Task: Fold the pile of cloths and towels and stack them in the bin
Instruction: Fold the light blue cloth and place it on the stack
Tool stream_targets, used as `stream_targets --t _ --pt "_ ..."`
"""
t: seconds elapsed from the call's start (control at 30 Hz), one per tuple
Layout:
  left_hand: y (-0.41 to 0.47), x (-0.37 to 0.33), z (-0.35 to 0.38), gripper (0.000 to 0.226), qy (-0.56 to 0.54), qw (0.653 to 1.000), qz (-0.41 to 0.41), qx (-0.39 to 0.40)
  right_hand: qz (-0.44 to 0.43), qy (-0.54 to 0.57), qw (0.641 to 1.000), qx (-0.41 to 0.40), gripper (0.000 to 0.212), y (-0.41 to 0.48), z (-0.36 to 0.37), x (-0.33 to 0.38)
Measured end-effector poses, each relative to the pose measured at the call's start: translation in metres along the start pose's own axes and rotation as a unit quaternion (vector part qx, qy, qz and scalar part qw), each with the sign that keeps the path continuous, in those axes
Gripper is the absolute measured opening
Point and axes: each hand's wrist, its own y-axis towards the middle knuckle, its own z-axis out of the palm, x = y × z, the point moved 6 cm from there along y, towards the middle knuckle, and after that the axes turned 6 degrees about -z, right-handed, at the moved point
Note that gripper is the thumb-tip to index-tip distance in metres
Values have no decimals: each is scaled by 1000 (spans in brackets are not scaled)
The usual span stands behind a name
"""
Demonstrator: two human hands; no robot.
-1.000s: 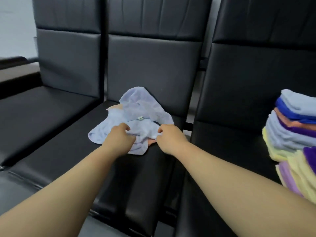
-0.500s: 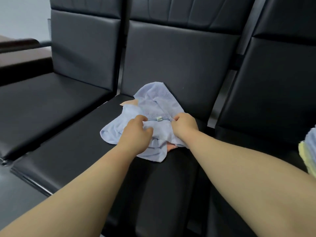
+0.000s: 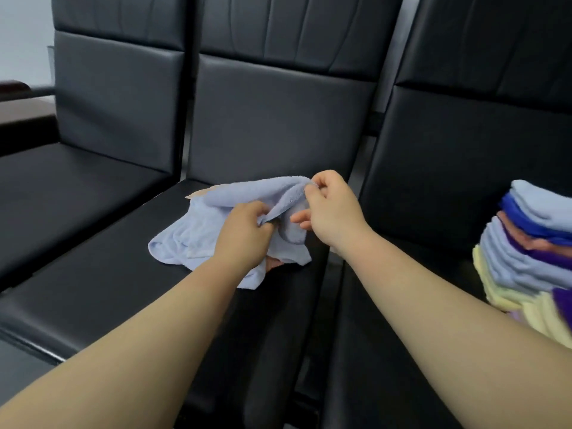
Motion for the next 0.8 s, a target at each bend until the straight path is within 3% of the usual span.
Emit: stream_targets --t 0.13,0.27,0.37,0.5,0.6,0.63,0.7,0.8 --pt "-19 -34 14 19 -54 996 4 69 8 -16 999 -47 12 -21 -51 -6" --pt "-52 -72 29 23 34 979 64 189 45 -56 996 -43 9 -52 -110 -25" --pt "-71 -87 34 17 62 971 75 220 76 -117 990 11 11 -85 -151 -43" --pt "-94 -108 45 14 118 955 110 248 105 -252 956 111 16 -136 -187 -79" --pt "-105 -112 52 14 156 945 114 264 143 -335 924 114 5 -163 -203 -109" --pt "-107 -112 55 16 170 943 112 264 161 -350 917 108 12 -169 -208 -117" --pt "-107 -112 54 22 183 945 102 251 196 -322 921 100 21 -175 -215 -127" --pt "-102 -98 52 22 146 959 18 244 272 -146 948 72 14 -187 -221 -134"
